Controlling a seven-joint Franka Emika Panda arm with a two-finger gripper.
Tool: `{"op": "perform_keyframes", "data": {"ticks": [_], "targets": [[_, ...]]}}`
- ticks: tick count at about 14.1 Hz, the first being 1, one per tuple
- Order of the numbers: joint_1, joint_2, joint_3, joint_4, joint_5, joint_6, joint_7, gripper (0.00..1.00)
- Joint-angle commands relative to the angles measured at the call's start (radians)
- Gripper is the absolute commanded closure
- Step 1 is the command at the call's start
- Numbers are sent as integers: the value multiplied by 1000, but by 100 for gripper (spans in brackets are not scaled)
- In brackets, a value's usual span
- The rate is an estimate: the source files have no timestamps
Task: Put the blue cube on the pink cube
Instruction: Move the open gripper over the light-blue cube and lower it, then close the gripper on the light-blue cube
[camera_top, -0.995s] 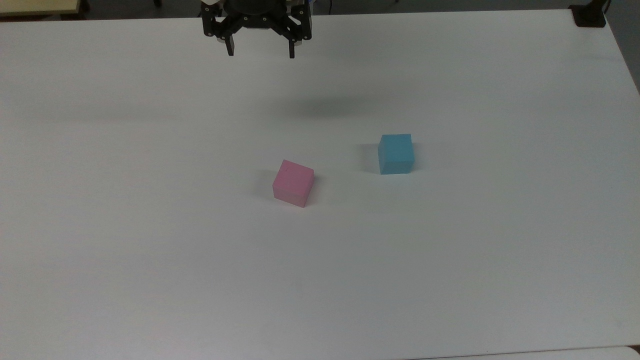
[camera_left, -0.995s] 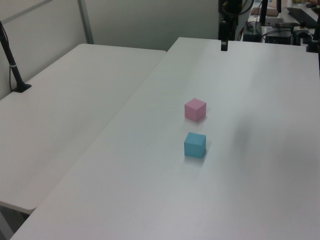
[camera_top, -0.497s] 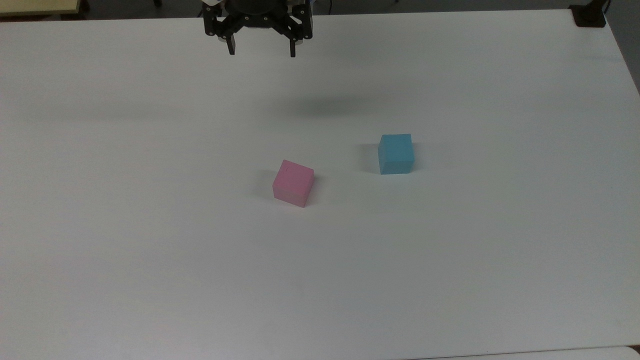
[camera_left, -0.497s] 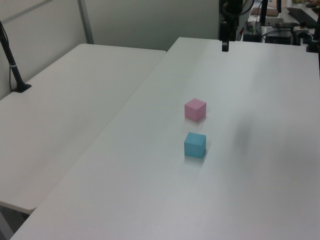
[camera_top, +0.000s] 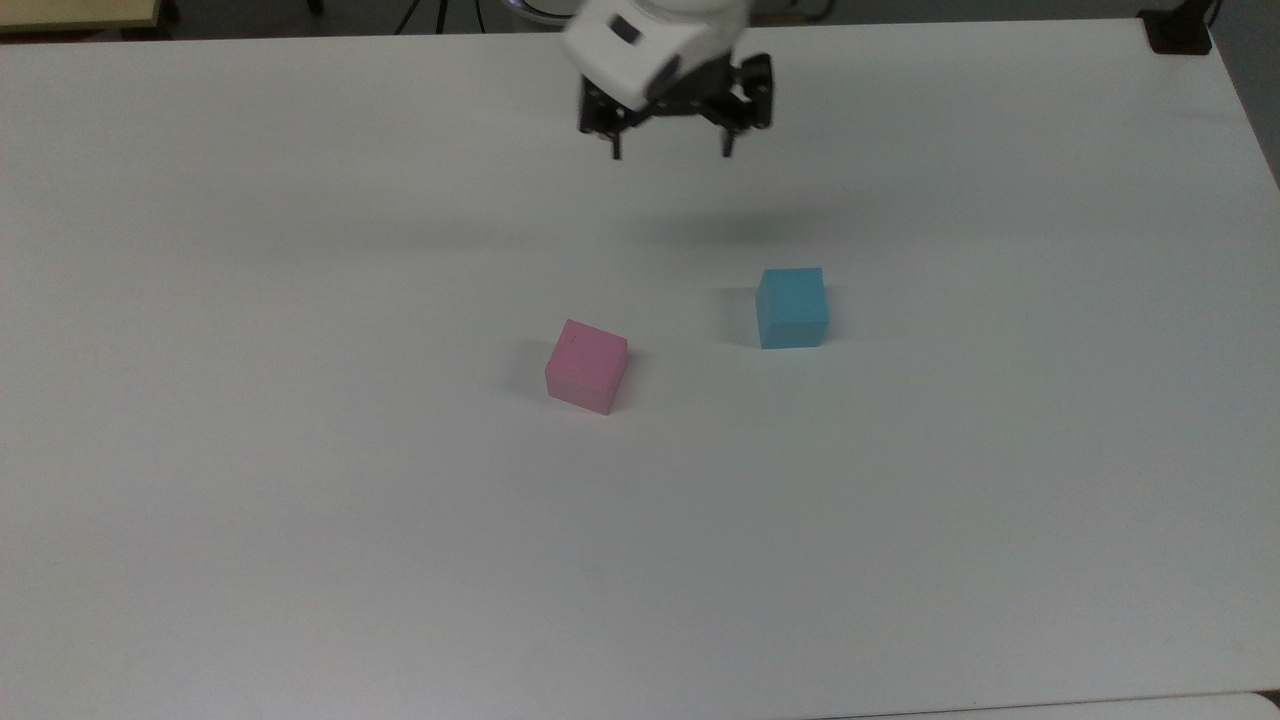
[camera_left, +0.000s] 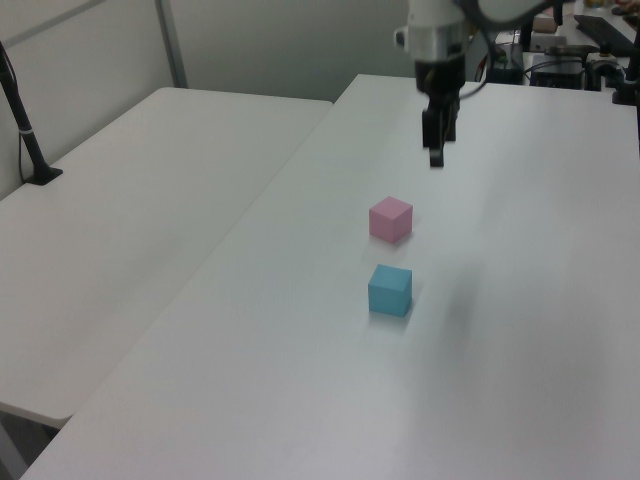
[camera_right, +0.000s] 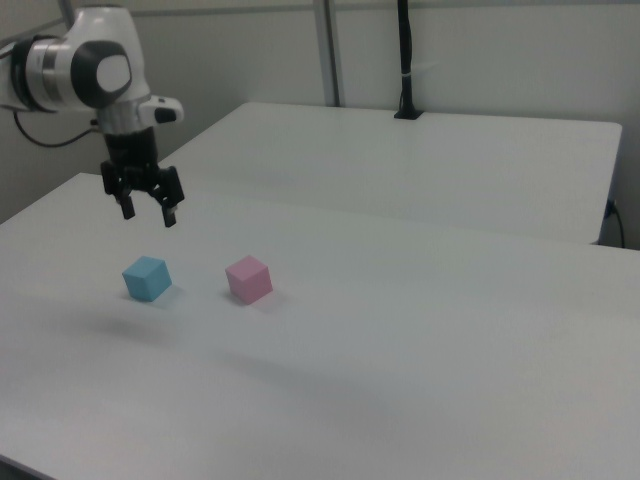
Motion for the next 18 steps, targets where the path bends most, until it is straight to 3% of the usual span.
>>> {"op": "perform_keyframes", "data": {"ticks": [1,8,15,16,18], "targets": [[85,93,-8,-10,15,99,111,0],[180,232,-8,-10,14,296,177,0],[183,295,-10,-9,-22,340,191,1],[182,296,-10,-9,-32,342,191,24],[179,296,-10,-7,-32,354,191,51]]}}
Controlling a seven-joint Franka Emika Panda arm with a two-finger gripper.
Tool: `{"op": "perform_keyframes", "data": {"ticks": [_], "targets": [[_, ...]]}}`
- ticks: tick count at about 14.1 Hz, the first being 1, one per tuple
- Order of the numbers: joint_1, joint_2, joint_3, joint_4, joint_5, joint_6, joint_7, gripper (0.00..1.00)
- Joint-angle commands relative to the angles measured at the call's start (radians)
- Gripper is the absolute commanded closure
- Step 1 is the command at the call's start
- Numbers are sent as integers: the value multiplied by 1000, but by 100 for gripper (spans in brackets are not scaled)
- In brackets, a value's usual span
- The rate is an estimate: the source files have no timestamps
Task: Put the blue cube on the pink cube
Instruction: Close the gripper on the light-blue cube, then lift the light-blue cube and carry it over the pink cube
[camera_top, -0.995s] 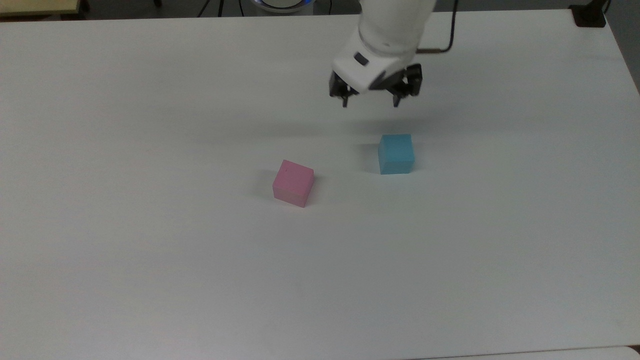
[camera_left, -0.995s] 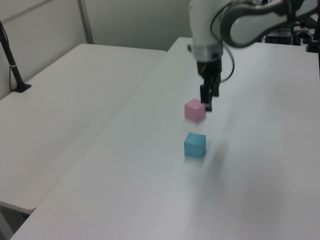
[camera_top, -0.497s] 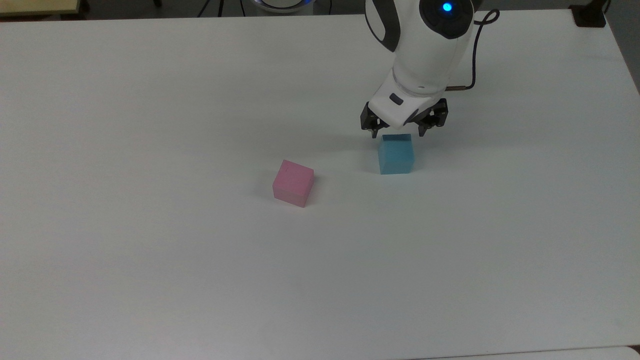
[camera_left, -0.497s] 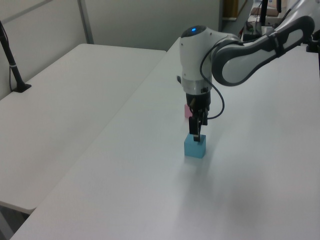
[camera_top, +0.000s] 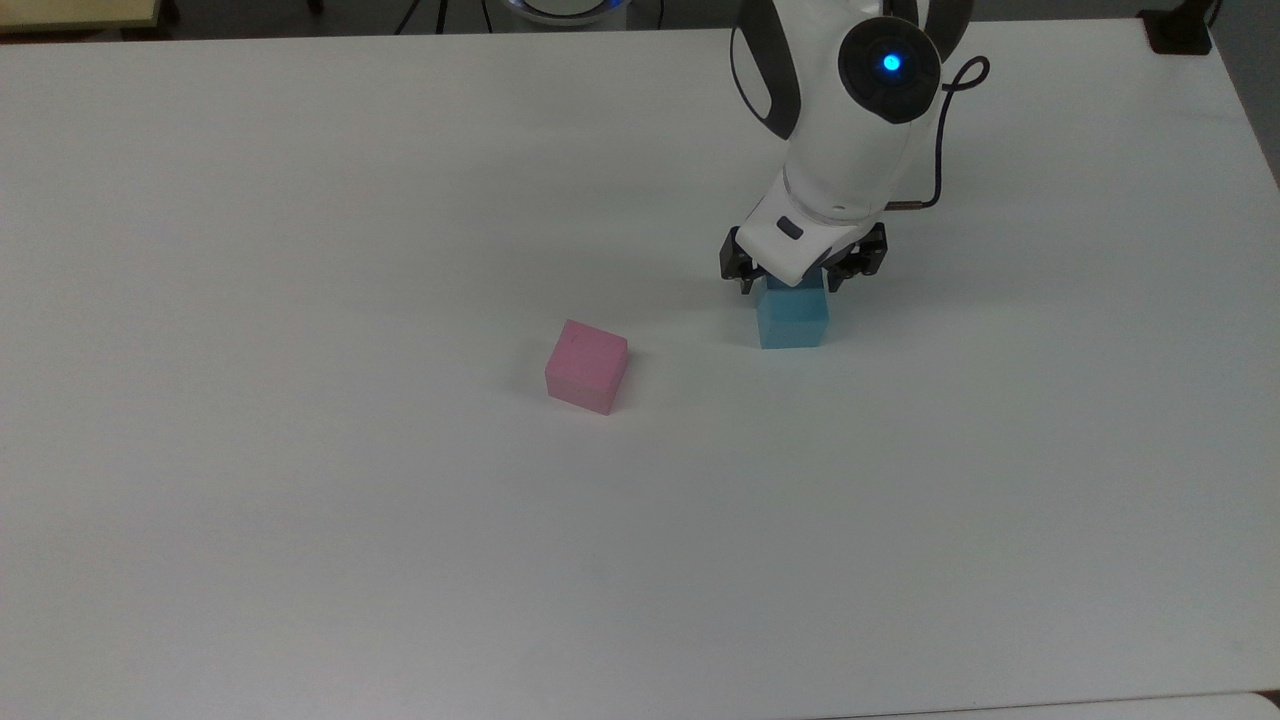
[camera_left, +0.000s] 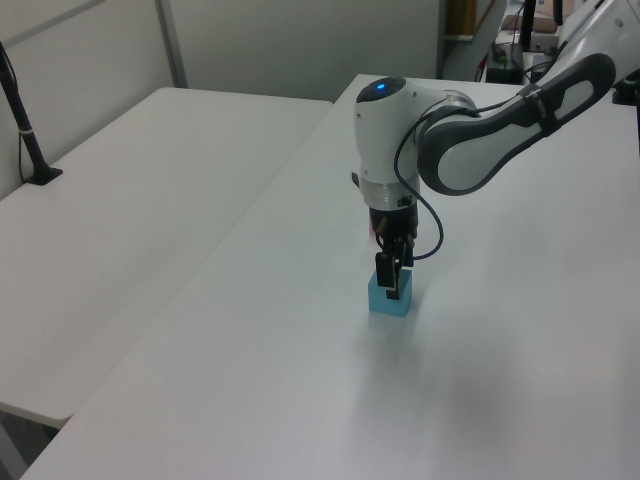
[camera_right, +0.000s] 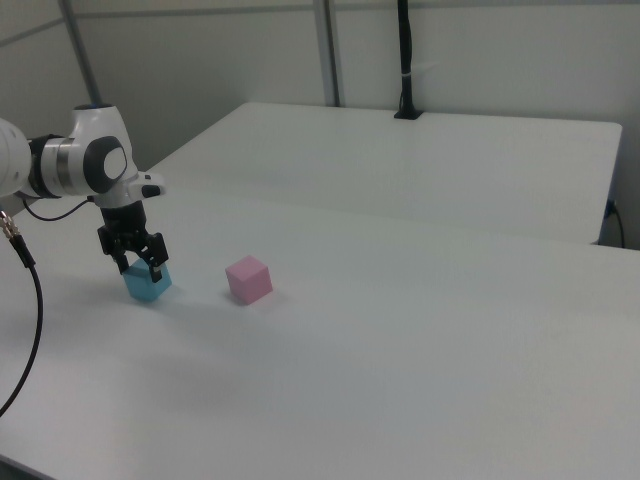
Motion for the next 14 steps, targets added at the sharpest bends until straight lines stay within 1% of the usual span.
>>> {"op": "perform_keyframes", "data": {"ticks": [1,2,4,6,7,9,10,12,14], "targets": [[5,5,-6,1,-18,39,20,52],[7,9,-6,1,-21,41,20,52],[1,5,-6,6,-29,27,11,59],[-12,-38,-21,11,-35,-12,-11,59],[-44,-75,-33,26,-35,-58,-75,59],[-100,-100,-55,50,-35,-129,-170,59],[-136,-107,-79,78,-35,-169,-228,59],[-156,-115,-110,92,-35,-207,-285,59],[-179,-118,-136,92,-35,-204,-308,58]]}}
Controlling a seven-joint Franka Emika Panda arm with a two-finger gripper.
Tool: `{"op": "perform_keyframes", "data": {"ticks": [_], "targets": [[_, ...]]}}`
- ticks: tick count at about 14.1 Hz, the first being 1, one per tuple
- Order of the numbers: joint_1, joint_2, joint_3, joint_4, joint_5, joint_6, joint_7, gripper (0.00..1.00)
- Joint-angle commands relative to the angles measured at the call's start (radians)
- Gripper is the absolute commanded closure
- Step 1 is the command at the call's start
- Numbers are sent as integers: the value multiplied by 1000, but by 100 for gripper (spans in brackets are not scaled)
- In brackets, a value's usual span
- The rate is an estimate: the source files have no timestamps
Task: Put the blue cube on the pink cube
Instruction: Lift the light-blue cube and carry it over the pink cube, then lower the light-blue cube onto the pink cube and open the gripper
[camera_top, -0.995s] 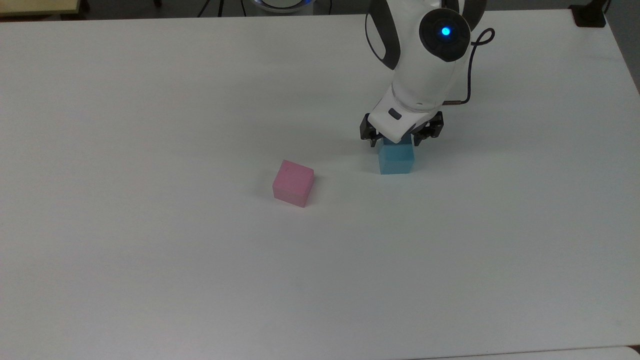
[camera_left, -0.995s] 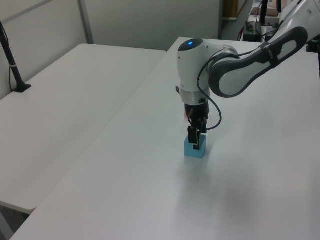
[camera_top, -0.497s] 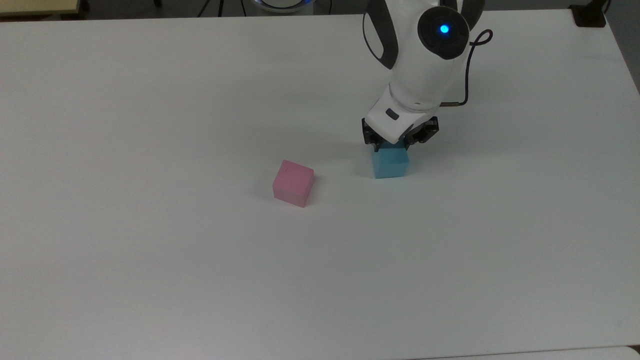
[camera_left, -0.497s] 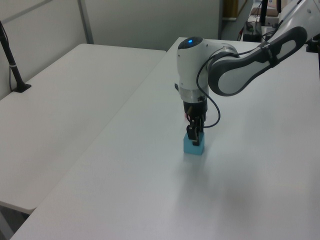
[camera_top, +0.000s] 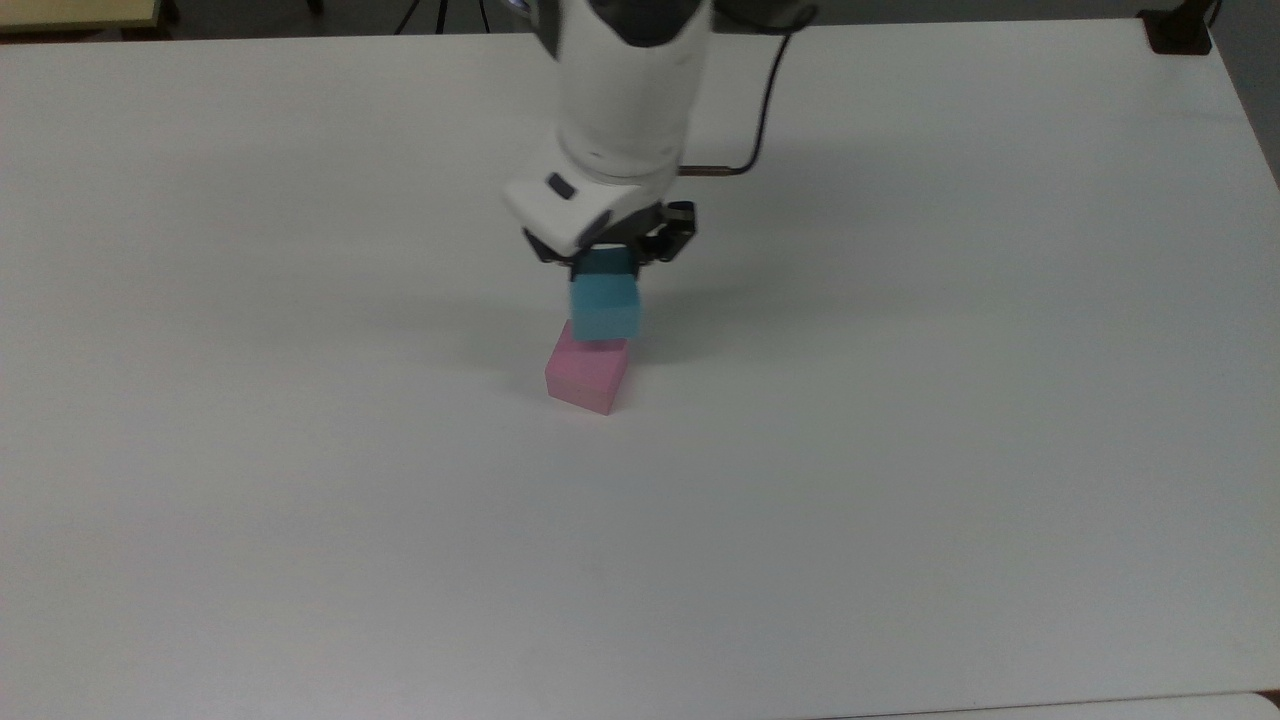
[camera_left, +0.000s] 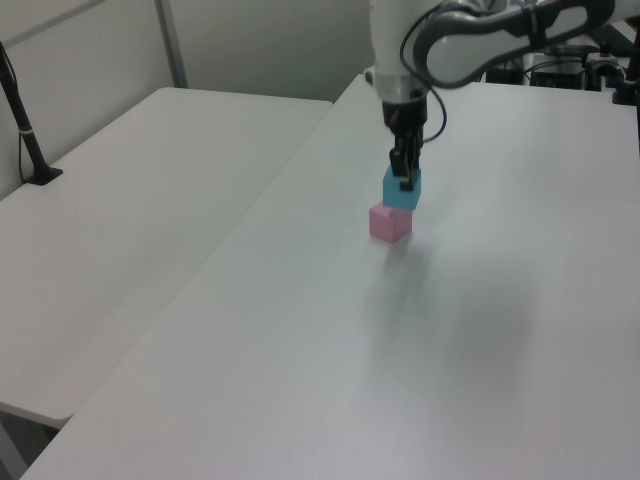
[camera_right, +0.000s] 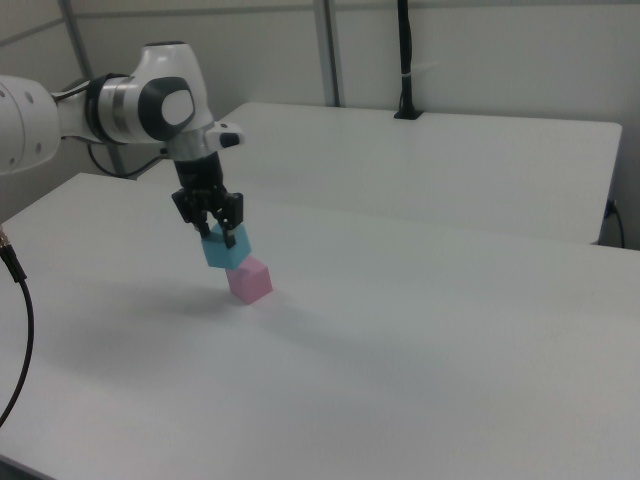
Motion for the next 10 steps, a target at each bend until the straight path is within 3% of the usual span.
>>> {"op": "perform_keyframes", "data": {"ticks": [1,7,8,10], "targets": [[-15,-1,-30,-1,-2,-11,-36,56],[-15,42,-25,-9,18,108,-16,53],[-15,44,-25,-9,16,113,-16,47],[-6,45,-24,-15,7,118,-18,17]]}}
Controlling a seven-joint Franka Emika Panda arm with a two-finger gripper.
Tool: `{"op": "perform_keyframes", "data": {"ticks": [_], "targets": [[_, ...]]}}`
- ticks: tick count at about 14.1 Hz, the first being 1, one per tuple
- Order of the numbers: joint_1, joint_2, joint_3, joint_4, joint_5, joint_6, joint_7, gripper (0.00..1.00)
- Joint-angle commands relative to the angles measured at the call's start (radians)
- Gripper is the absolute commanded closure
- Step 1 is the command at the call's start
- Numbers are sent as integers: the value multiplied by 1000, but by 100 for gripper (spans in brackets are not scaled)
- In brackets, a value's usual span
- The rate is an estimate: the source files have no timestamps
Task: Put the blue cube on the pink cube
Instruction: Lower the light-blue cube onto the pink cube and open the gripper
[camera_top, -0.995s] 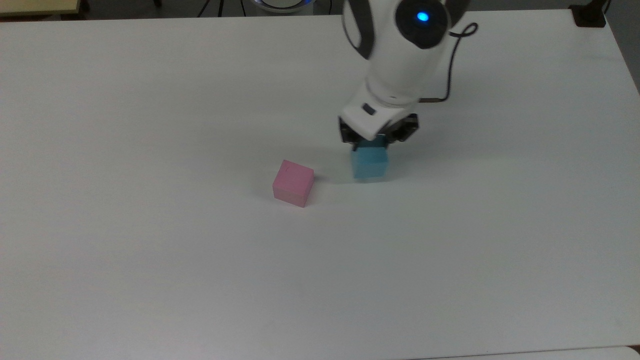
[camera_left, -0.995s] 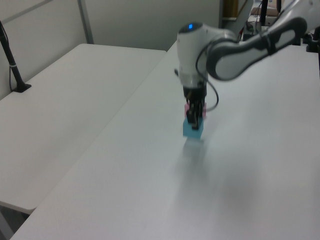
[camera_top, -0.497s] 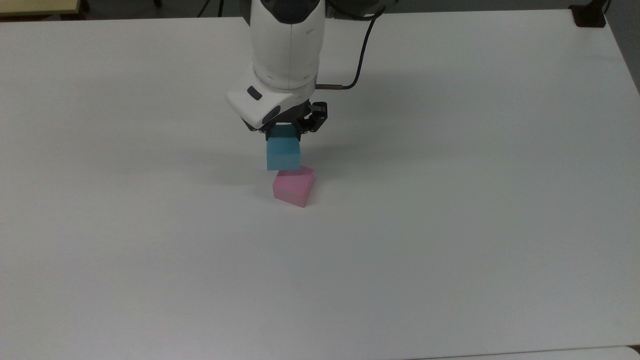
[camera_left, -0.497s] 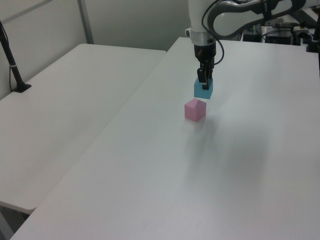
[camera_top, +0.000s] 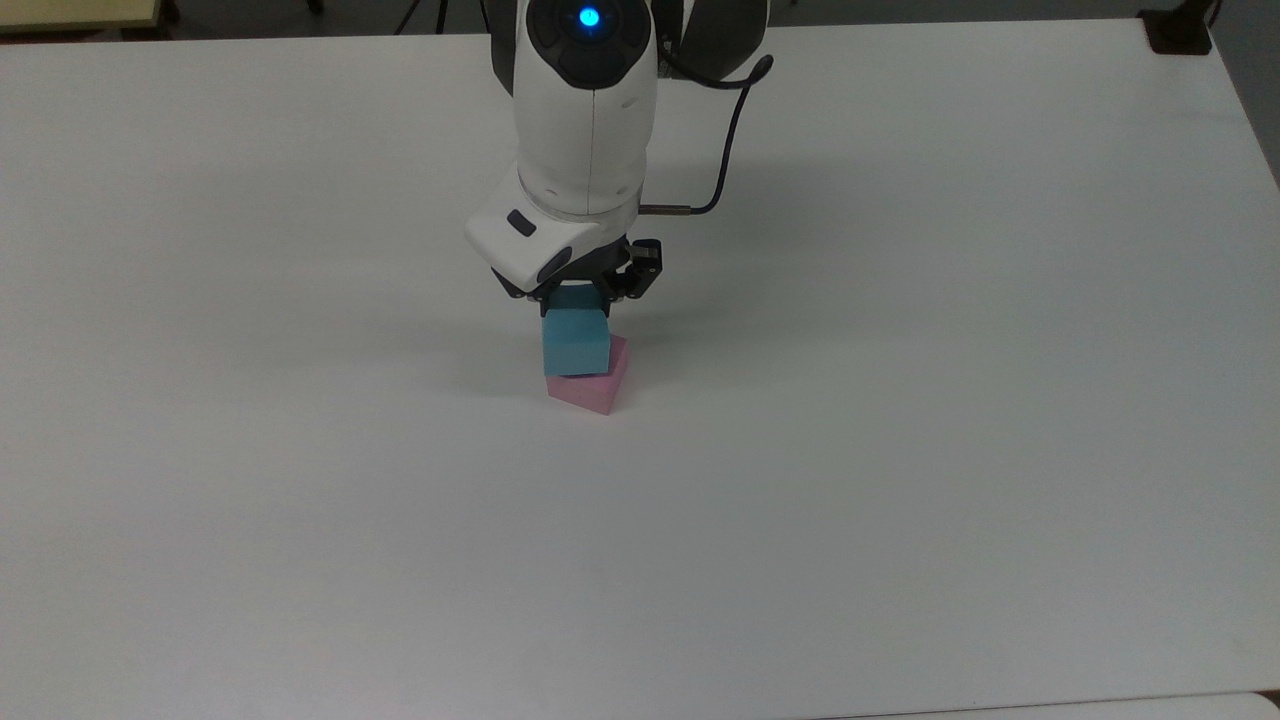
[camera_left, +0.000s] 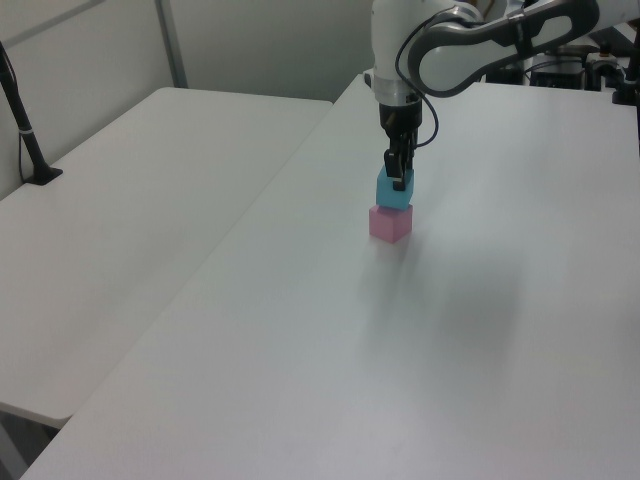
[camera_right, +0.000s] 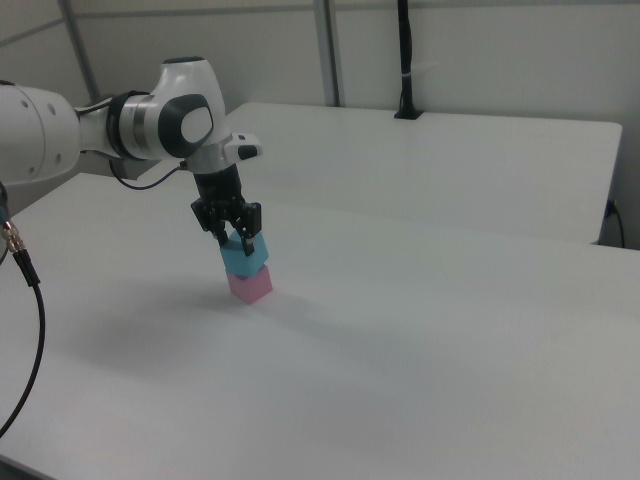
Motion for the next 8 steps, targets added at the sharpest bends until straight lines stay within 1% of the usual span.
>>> {"op": "perform_keyframes", "data": {"ticks": [1,5,6,8], "targets": [[17,3,-3,-16,2,23,5,0],[15,-19,-3,-14,2,9,7,0],[14,-42,-3,-14,2,3,7,0],[14,-114,-6,-16,1,-57,11,0]]}}
